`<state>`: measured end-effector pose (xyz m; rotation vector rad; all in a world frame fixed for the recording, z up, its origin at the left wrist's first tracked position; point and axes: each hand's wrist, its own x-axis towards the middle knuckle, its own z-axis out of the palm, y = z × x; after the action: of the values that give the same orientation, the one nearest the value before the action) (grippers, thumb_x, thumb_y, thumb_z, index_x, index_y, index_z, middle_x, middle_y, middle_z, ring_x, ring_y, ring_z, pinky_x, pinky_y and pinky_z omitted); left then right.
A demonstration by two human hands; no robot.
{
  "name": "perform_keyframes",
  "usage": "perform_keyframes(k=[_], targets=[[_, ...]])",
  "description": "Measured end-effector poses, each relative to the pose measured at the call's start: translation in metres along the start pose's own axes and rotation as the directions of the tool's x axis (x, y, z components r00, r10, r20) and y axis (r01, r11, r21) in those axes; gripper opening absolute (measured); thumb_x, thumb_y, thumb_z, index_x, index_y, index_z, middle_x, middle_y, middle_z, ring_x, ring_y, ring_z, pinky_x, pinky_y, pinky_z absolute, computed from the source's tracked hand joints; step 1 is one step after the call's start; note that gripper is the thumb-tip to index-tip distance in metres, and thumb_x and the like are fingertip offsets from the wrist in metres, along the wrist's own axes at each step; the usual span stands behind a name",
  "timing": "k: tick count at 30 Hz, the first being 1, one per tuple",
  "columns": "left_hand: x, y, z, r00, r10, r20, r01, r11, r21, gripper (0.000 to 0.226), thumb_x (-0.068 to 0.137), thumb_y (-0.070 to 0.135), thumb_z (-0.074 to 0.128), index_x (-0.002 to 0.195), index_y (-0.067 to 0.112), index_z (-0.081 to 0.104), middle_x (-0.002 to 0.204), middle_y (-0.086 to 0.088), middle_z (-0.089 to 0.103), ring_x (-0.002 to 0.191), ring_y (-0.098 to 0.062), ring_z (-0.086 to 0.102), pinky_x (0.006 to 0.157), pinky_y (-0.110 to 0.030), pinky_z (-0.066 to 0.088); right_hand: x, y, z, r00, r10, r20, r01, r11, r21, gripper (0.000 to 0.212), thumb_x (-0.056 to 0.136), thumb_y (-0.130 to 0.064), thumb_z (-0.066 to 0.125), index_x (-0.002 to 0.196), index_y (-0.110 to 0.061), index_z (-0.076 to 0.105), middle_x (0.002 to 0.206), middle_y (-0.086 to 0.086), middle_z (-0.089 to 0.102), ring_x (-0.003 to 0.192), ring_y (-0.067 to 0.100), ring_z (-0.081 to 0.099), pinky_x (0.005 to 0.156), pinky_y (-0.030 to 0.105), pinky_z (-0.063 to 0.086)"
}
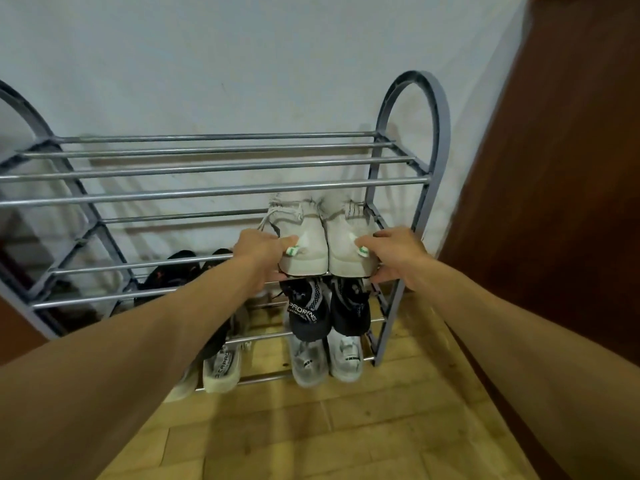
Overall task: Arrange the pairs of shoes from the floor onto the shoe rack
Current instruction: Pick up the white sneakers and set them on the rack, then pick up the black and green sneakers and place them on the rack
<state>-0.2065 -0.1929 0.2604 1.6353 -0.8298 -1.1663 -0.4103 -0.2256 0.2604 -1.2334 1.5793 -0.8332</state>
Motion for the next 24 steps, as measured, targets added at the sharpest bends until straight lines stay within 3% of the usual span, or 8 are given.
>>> perform_keyframes(k=[4,8,11,15,17,19,22,24], targets=[[-0.002,-0.008,0.001,0.999,0.026,0.018,-0.028,0.997,0.075,0.034,0.09,0.027,0.062,0.102,-0.004,0.065,0.107,-0.025,0.068,0.095,-0.033,0.067,0.086,-0.046,0.056,-0.001,0.001,-0.003,1.0,0.029,0.007,-0.029,0.997,-0.074,0.021,0.084,-0.038,0.071,0.09,-0.019,0.064,0.107,0.009,0.067,0.088,0.031,0.07,0.073,0.046,0.062],[-0.019,-0.005,0.0,0.998,0.023,0.054,-0.03,0.992,0.12,0.041,0.096,0.035,0.048,0.112,-0.001,0.06,0.116,-0.019,0.063,0.105,-0.032,0.061,0.094,-0.045,0.051,-0.015,0.004,-0.008,0.997,0.038,0.067,-0.032,0.995,-0.097,0.044,0.09,-0.05,0.057,0.118,-0.017,0.057,0.105,0.008,0.063,0.089,0.031,0.069,0.077,0.044,0.06],[-0.044,-0.003,-0.003,0.987,0.136,-0.089,-0.12,0.978,0.168,0.049,0.095,0.038,0.047,0.128,0.002,0.05,0.124,-0.016,0.054,0.099,-0.029,0.058,0.081,-0.039,0.052,-0.033,0.012,-0.015,0.997,-0.015,0.079,0.021,0.997,-0.07,0.038,0.095,-0.043,0.051,0.121,-0.016,0.058,0.091,-0.001,0.063,0.084,0.023,0.067,0.072,0.039,0.061],[-0.092,-0.012,-0.007,0.97,0.199,-0.139,-0.167,0.962,0.217,0.061,0.09,0.044,0.053,0.138,0.012,0.035,0.141,-0.011,0.029,0.107,-0.028,0.052,0.096,-0.041,0.047,-0.07,0.03,-0.033,0.996,-0.076,0.054,0.085,0.979,-0.187,0.03,0.094,-0.035,0.055,0.113,-0.013,0.064,0.095,0.006,0.066,0.086,0.022,0.067,0.08,0.042,0.06],[-0.118,-0.018,-0.001,0.985,0.174,-0.017,-0.166,0.959,0.229,0.049,0.088,0.043,0.056,0.126,0.014,0.046,0.131,-0.011,0.045,0.105,-0.028,0.055,0.096,-0.042,0.049,-0.093,0.045,-0.044,0.995,-0.073,0.065,0.087,0.963,-0.254,0.028,0.094,-0.034,0.056,0.111,-0.012,0.064,0.093,0.005,0.065,0.083,0.021,0.065,0.071,0.037,0.06],[-0.148,-0.023,0.01,0.974,0.209,0.084,-0.224,0.938,0.266,0.025,0.088,0.039,0.057,0.099,0.016,0.058,0.104,-0.012,0.058,0.089,-0.026,0.058,0.082,-0.035,0.05,-0.116,0.064,-0.053,0.993,-0.044,0.113,0.074,0.959,-0.273,0.03,0.095,-0.035,0.054,0.112,-0.012,0.063,0.086,0.002,0.06,0.082,0.022,0.061,0.06,0.031,0.055],[-0.194,-0.033,0.037,0.968,0.226,0.112,-0.251,0.908,0.336,0.037,0.09,0.039,0.054,0.116,0.013,0.057,0.107,-0.011,0.059,0.088,-0.025,0.061,0.081,-0.041,0.054,-0.156,0.106,-0.073,0.978,0.091,0.185,-0.036,0.959,-0.281,0.047,0.096,-0.04,0.051,0.132,-0.009,0.052,0.106,0.005,0.056,0.095,0.025,0.058,0.067,0.033,0.054],[-0.228,-0.045,0.057,0.963,0.205,0.174,-0.254,0.904,0.344,0.025,0.092,0.037,0.051,0.102,0.015,0.058,0.093,-0.007,0.058,0.079,-0.024,0.058,0.077,-0.041,0.054,-0.187,0.138,-0.091,0.955,0.197,0.222,-0.123,0.943,-0.31,0.053,0.096,-0.042,0.051,0.138,-0.01,0.047,0.116,0.007,0.055,0.098,0.024,0.057,0.068,0.032,0.053]])
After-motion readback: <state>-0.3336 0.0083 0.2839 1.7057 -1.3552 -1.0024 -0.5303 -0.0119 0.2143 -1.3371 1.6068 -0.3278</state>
